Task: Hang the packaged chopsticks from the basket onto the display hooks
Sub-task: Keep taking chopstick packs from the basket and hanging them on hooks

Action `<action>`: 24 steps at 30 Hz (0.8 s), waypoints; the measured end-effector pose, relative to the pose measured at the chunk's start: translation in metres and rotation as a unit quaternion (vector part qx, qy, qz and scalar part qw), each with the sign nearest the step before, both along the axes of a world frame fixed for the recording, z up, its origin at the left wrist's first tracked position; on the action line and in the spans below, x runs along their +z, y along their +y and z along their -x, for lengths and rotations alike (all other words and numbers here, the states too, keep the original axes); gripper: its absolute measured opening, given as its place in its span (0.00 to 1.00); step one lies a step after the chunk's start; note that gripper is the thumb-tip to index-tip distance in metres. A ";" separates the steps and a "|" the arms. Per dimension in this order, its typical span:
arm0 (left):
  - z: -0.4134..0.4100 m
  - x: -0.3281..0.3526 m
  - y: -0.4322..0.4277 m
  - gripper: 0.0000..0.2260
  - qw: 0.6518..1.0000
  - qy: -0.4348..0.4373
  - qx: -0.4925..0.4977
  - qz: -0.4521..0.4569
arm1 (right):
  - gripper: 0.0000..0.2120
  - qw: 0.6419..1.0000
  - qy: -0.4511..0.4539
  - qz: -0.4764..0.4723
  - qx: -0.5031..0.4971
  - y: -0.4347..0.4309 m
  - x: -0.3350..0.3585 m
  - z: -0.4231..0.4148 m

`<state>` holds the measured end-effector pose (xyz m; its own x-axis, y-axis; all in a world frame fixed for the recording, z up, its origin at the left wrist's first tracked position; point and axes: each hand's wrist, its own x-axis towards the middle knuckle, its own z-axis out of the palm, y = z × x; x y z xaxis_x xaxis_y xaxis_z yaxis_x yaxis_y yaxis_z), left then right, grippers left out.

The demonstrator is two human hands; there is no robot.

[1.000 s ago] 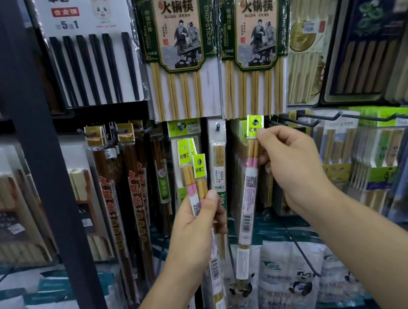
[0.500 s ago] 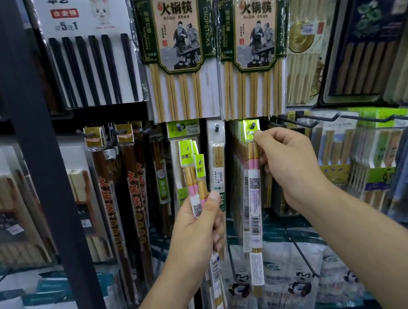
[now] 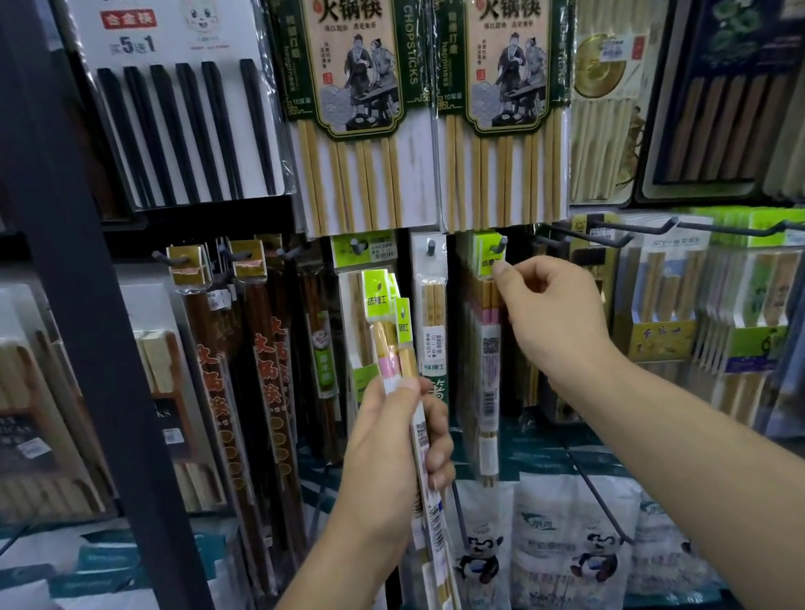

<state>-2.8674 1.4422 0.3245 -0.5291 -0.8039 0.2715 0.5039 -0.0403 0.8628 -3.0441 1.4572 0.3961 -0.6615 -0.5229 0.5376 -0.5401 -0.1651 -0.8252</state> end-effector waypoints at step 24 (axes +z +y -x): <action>0.004 -0.003 0.004 0.12 0.994 -0.050 0.034 0.096 | 0.13 0.982 -0.050 0.006 0.180 0.037 -0.010 -0.048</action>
<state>-2.8713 1.4463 0.3218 -0.5076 -0.7769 0.3726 0.4120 0.1610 0.8969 -2.9964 1.4946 0.3859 -0.4843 -0.7264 0.4876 -0.3616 -0.3413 -0.8676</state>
